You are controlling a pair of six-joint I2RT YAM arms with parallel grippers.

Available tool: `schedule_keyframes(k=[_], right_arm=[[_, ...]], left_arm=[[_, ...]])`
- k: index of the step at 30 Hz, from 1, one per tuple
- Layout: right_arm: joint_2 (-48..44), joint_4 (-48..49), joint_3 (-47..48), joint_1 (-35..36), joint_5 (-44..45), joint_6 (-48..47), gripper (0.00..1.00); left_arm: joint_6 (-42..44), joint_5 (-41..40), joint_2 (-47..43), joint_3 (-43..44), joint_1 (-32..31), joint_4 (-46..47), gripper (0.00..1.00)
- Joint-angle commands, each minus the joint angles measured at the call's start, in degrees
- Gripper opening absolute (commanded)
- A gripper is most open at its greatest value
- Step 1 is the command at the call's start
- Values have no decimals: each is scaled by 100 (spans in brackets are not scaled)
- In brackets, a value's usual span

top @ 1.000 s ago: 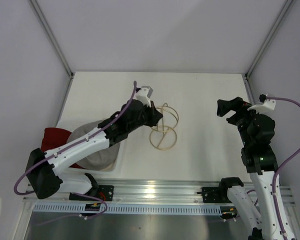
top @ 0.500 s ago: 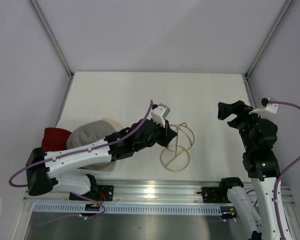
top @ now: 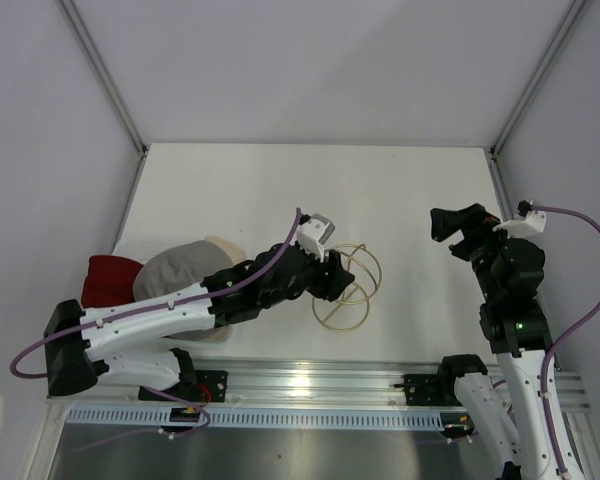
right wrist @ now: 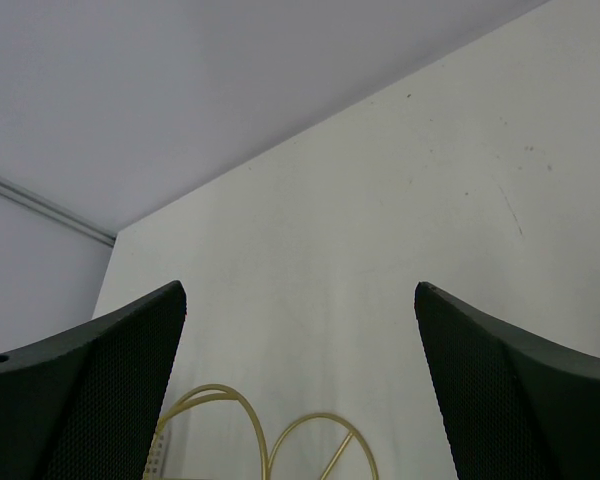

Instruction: Stack the hats

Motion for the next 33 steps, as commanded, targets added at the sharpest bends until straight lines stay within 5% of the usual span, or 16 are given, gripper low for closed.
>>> schedule_keyframes(k=[1,5,13,16,19,21,33], right_arm=[[-108,450,-42,-14,-386,-323,100],[-135,451,1,-5,-668,-632,99],[-91,486,-33,-5,-827,-720,99],[-47,582,-77,-14,-967,-650,99],[58,714,-121,4,-1274,-553,100],[164,688,-86,4,-1362,-518,99],[305,776,-183,21,-1512,-474,99]], left_arm=[[42,56,-466,328,-49,-399,64],[77,-67,-993,636,-49,-1268,99],[-159,-434,-2153,1006,179,-2640,100],[-695,-736,-2365,849,1151,-3343,99],[-1205,-341,-2585,445,3309,-3661,100],[-1425,-252,-2769,250,3842,-3775,100],[-2778,-1289,-2946,347,4047,-6289,96]])
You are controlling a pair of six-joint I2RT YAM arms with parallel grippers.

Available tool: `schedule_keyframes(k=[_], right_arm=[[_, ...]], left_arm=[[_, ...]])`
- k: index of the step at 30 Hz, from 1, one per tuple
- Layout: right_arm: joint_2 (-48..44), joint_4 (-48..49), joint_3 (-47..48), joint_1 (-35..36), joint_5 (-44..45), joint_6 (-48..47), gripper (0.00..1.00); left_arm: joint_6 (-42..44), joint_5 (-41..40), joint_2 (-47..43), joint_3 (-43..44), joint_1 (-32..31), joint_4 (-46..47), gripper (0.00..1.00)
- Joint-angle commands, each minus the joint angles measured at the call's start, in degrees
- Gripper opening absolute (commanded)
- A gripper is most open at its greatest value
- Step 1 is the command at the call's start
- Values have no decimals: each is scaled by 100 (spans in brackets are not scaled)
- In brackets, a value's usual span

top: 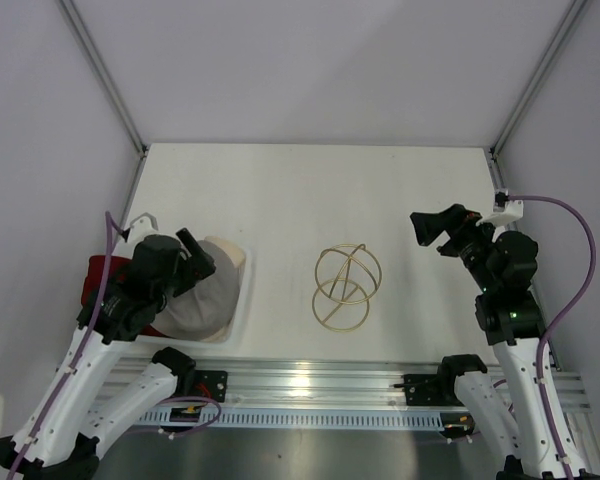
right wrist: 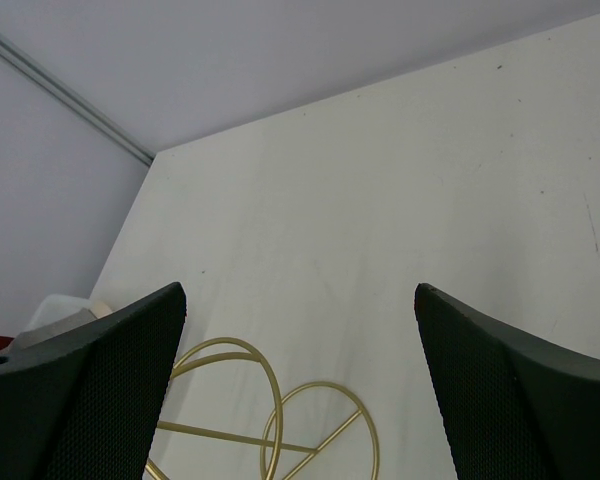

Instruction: Stack the hats

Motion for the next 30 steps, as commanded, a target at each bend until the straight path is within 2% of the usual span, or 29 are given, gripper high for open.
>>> schedule_keyframes(k=[1,4,8,10,13,14,17,21,25,27,30], right_arm=[[51,271,-45,26,-155,71,99],[95,227,-54,26,-111,62,99],[78,201,-80,26,-84,97,99],[51,174,-72,26,-58,80,99],[25,148,-63,26,21,62,99],[16,148,-63,26,30,53,100],[34,183,-72,26,73,53,100],[113,209,-54,26,56,44,99],[183,148,25,26,161,88,99],[209,113,69,26,275,132,99],[245,25,148,17,442,185,99]], left_arm=[[-748,-342,149,239,36,-967,95],[-758,-387,386,135,36,-1100,92],[-635,-299,659,-155,36,-793,82],[-495,-150,712,-217,36,-478,70],[-371,-219,774,-270,27,-335,42],[-354,-272,791,-252,36,-361,27],[-161,-360,765,-182,27,-423,1],[453,-150,433,272,-25,-283,1],[1480,280,98,977,-473,95,1],[1807,779,149,1416,-535,201,1],[2256,1054,588,2251,-719,52,1]])
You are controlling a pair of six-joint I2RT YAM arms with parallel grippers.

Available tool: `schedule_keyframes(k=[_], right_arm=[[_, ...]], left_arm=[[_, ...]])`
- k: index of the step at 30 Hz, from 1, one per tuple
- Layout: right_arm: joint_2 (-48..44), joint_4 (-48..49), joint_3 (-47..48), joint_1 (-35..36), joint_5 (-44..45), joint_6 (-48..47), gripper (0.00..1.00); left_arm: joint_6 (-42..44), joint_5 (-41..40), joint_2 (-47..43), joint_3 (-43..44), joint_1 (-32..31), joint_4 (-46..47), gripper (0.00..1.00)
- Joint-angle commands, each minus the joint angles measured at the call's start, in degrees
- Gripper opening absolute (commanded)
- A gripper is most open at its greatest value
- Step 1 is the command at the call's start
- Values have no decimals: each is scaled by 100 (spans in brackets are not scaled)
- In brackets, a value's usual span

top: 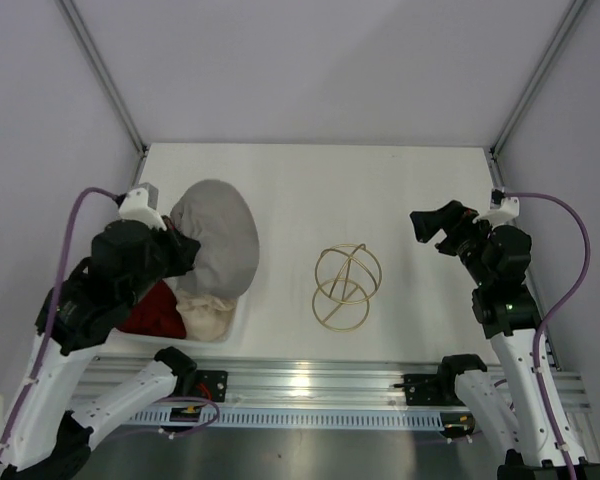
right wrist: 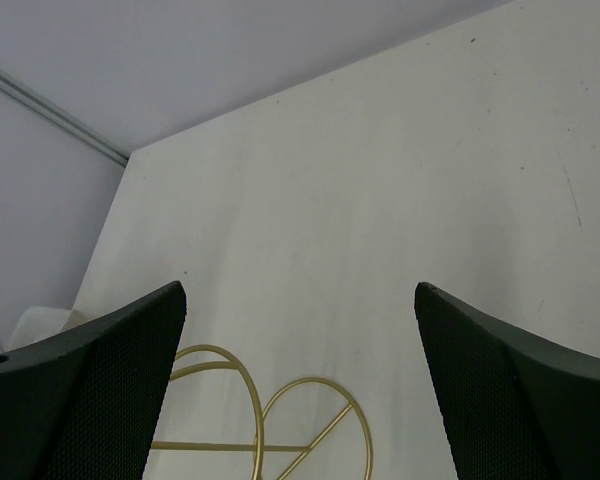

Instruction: Stack the hats

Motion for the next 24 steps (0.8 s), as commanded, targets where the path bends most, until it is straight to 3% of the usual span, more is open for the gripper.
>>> schedule_keyframes(k=[1,6,13,24], right_arm=[[22,-45,248,17,292,115,99],[-13,-186,372,26,477,150,100],[-233,-651,468,0,995,247,99],[-488,-1363,679,-97,1566,387,99]], left_arm=[[1023,543,390,998,-306,231,1],[1560,1403,1251,1529,-738,537,1],[2211,2150,2622,2487,-1810,880,1],[2747,2371,4679,4463,-3041,424,1]])
